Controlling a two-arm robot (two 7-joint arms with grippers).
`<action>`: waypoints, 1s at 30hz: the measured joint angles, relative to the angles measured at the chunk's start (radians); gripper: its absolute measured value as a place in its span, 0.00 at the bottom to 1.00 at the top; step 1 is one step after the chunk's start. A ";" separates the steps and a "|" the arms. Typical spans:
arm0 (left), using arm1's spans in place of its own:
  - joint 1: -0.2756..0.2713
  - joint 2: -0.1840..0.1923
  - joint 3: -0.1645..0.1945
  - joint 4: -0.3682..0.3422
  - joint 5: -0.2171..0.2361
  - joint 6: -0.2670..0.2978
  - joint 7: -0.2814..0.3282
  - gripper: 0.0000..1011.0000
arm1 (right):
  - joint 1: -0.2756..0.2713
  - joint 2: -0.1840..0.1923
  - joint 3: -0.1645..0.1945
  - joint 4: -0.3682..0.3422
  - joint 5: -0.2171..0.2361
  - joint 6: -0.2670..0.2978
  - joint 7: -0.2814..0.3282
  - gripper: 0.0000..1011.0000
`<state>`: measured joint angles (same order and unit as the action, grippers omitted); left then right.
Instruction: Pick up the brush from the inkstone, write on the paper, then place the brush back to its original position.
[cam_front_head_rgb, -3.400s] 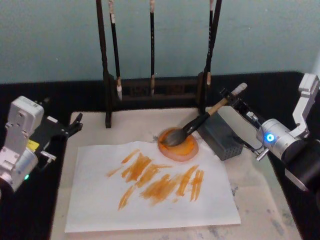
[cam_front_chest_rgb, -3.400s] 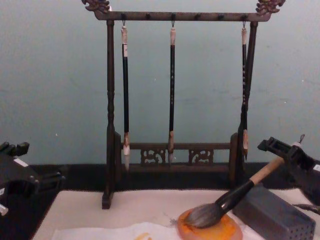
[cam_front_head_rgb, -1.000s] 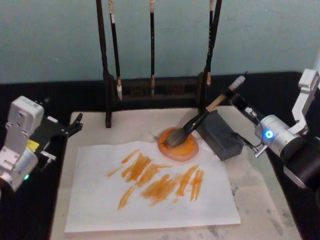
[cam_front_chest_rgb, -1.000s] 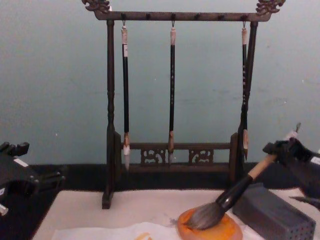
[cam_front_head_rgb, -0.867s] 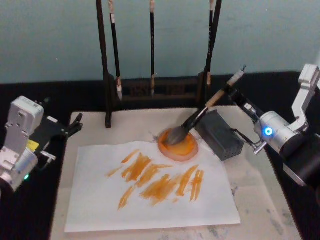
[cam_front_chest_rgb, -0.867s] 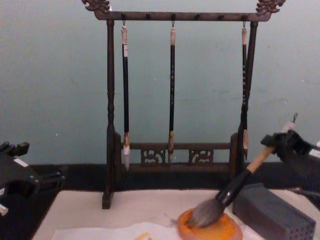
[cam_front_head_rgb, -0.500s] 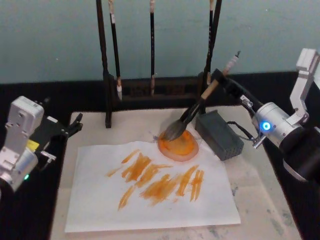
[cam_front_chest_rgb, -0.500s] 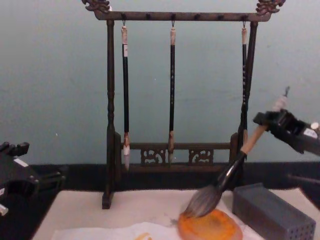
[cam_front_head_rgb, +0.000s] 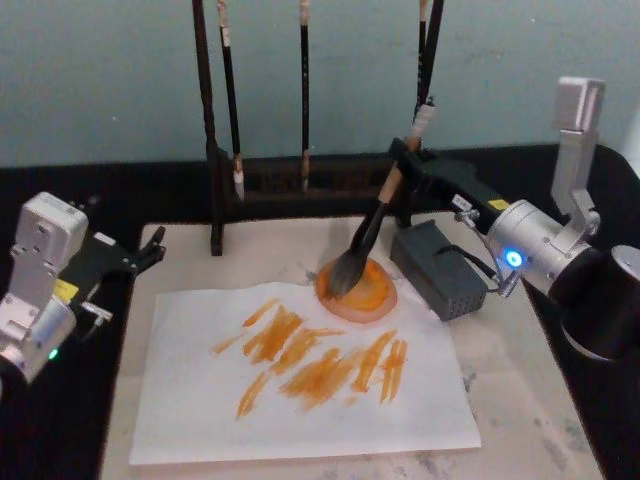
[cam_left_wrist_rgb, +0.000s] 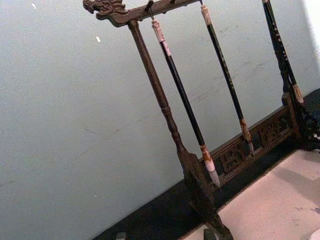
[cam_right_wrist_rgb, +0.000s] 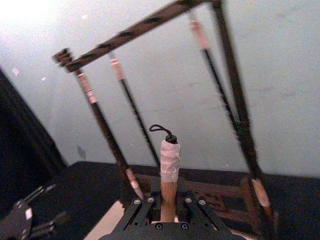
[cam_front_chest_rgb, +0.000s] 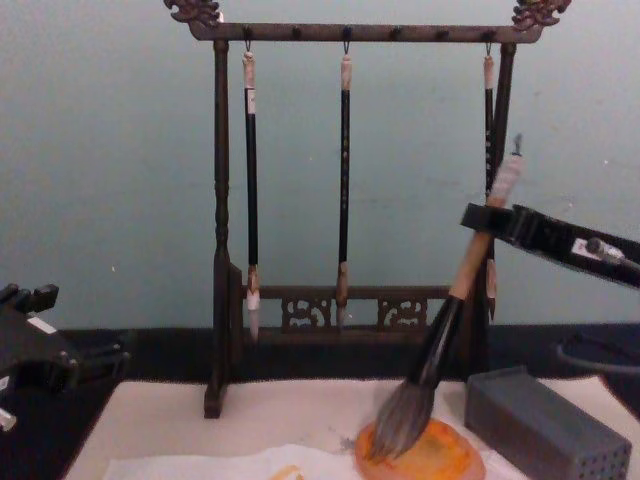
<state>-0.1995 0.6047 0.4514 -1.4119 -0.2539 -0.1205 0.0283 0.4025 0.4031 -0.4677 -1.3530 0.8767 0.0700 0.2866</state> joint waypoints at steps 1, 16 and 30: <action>0.000 0.000 0.000 0.000 0.000 0.000 0.000 0.99 | 0.000 0.000 0.000 0.000 0.000 0.000 0.000 0.17; 0.000 0.000 0.000 0.000 0.000 0.000 0.000 0.99 | 0.017 0.011 -0.059 -0.057 -0.112 -0.009 0.128 0.17; 0.000 0.000 0.000 0.000 0.000 0.000 0.000 0.99 | 0.019 -0.004 -0.094 -0.098 -0.143 0.017 0.227 0.17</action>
<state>-0.1995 0.6047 0.4514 -1.4120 -0.2539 -0.1205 0.0283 0.4214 0.3988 -0.5620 -1.4508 0.7340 0.0868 0.5136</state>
